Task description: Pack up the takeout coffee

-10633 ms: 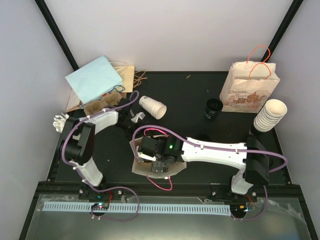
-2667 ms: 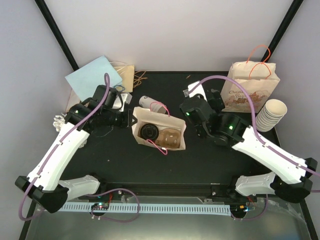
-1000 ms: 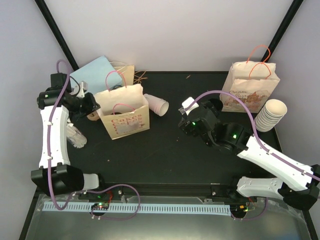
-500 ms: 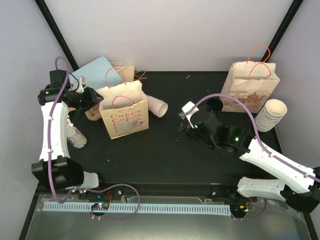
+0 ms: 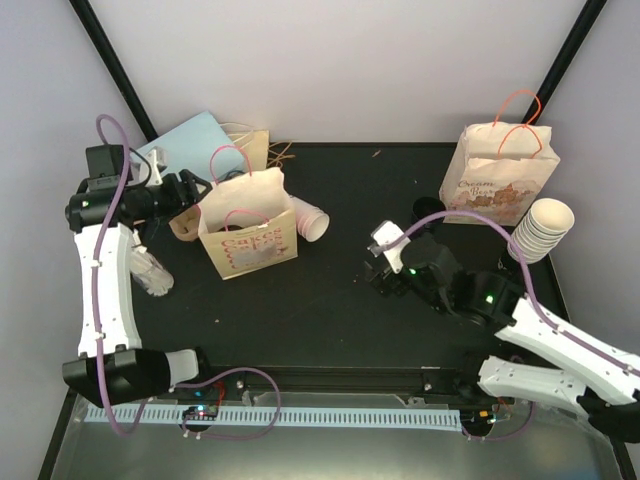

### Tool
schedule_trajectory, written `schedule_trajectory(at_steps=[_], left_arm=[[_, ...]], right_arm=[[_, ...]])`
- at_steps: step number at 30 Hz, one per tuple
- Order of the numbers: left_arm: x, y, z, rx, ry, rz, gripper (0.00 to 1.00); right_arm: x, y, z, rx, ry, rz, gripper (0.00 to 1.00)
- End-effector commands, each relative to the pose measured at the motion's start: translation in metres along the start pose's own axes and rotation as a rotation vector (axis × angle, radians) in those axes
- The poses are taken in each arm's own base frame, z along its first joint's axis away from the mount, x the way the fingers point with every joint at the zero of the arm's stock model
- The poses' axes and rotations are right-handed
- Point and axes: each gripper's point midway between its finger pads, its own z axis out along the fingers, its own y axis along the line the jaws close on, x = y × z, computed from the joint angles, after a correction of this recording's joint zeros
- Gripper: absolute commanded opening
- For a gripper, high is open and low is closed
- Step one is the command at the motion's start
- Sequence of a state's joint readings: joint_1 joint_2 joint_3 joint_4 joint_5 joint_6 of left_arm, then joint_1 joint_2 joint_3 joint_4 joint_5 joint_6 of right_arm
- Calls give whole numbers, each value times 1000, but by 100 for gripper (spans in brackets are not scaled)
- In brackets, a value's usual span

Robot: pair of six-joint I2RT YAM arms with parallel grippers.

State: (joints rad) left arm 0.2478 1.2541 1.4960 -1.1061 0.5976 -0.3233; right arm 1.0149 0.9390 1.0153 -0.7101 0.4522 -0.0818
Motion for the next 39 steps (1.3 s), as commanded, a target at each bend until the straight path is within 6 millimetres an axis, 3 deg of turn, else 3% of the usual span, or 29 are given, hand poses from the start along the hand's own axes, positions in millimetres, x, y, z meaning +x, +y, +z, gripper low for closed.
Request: schedule_trajectory(at_steps=[1, 7, 10, 15, 19, 24, 29, 39], left_arm=[[-3, -19, -14, 71, -41, 37, 81], [-1, -38, -27, 131, -65, 61, 88], [0, -56, -42, 172, -94, 89, 98], [3, -91, -70, 252, -177, 151, 99], [16, -123, -91, 341, -212, 203, 99], [42, -156, -103, 452, -210, 260, 99], [53, -166, -98, 483, -185, 271, 99], [47, -166, -99, 451, -206, 294, 99]], right_arm=[[-32, -6, -26, -28, -201, 38, 100], [-36, -12, -34, -3, -240, 30, 100], [-32, -11, -32, 2, -236, 14, 100], [-33, -6, -38, -36, -294, 5, 100], [-34, -1, -38, -57, -307, 3, 100], [-31, -2, -34, -43, -297, -6, 100], [-28, -1, -37, -32, -337, -37, 100], [-12, 14, -39, 23, -340, -175, 100]])
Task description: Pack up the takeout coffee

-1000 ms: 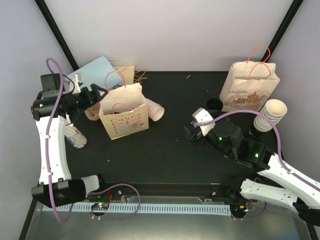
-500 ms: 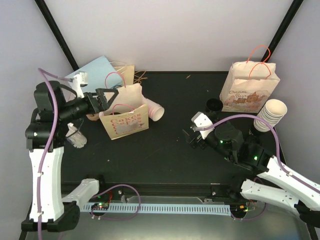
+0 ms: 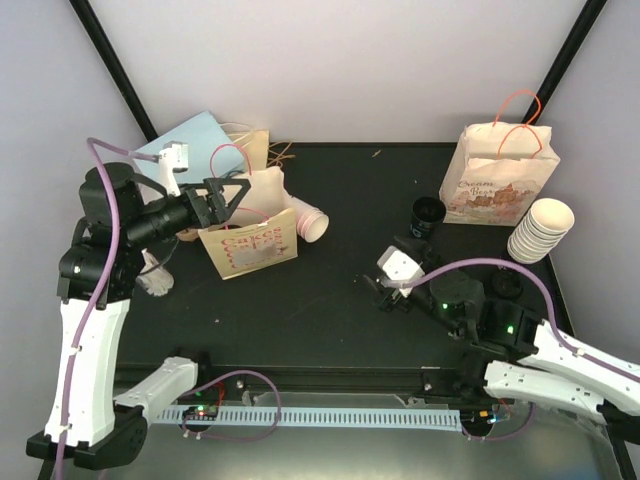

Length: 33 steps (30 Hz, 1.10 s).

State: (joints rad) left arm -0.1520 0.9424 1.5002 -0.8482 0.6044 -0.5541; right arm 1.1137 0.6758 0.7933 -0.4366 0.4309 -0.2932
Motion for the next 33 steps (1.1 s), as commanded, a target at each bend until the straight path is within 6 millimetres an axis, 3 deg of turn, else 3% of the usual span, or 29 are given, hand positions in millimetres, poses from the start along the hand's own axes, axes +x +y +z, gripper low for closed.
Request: schedule_trajectory(at_steps=[1, 10, 17, 25, 33], left_arm=[[-12, -5, -4, -15, -39, 30, 99], [-24, -6, -9, -55, -64, 68, 99], [-23, -1, -24, -142, -64, 130, 99], [-4, 22, -47, -299, -34, 179, 99], [20, 60, -74, -501, -47, 164, 99]], right_arm=[[4, 2, -3, 62, -14, -79, 100], [20, 9, -4, 52, -35, -83, 100], [18, 13, 0, 29, -6, -23, 100], [19, 17, 15, 3, 94, 46, 100], [15, 2, 38, -34, 204, 179, 100]])
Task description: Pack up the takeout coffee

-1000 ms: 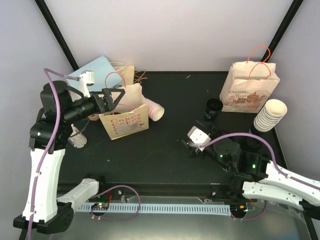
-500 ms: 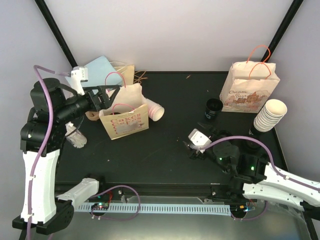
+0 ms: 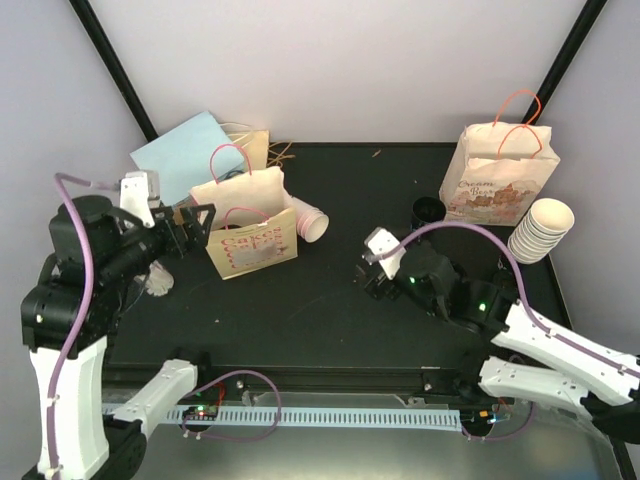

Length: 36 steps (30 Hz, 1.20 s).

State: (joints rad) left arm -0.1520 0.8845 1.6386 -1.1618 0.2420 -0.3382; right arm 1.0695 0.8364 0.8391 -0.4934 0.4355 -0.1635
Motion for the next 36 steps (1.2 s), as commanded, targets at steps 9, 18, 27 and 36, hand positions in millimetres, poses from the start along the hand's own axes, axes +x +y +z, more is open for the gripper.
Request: schedule_trajectory(at_steps=[9, 18, 27, 36], left_arm=[[51, 38, -5, -137, 42, -19, 99], [60, 46, -9, -169, 37, -7, 99], [62, 46, -13, -169, 28, 8, 99], [70, 41, -9, -122, 38, 15, 99]], right_arm=[[-31, -22, 46, -31, 201, 399, 100], [-64, -19, 70, -141, 115, 867, 96], [-52, -10, 115, -175, 149, 1248, 80], [-31, -4, 150, -146, 102, 1429, 77]])
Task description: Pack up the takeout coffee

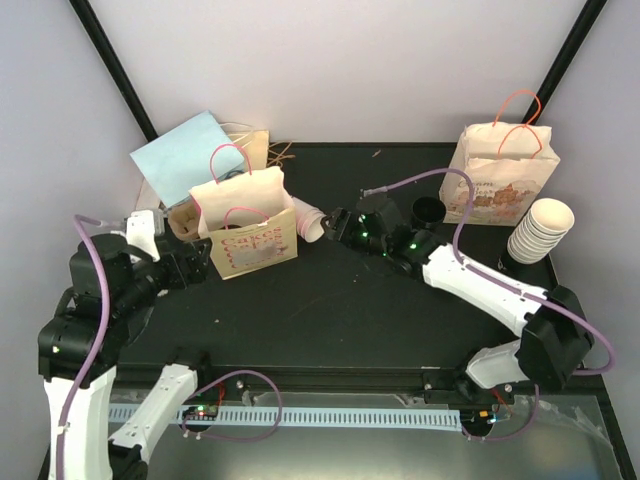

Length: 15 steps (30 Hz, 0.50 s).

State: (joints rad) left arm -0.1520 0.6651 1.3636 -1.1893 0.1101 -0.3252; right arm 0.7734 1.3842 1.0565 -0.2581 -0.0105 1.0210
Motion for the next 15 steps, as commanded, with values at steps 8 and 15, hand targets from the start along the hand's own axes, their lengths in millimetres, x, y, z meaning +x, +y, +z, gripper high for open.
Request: schedule_trajectory(at_steps=[8, 15], left_arm=[[5, -9, 5, 66, 3, 28, 99], [5, -3, 7, 34, -14, 40, 99]], right_arm=[[-6, -17, 55, -55, -54, 217, 75], [-2, -29, 96, -86, -20, 288, 71]])
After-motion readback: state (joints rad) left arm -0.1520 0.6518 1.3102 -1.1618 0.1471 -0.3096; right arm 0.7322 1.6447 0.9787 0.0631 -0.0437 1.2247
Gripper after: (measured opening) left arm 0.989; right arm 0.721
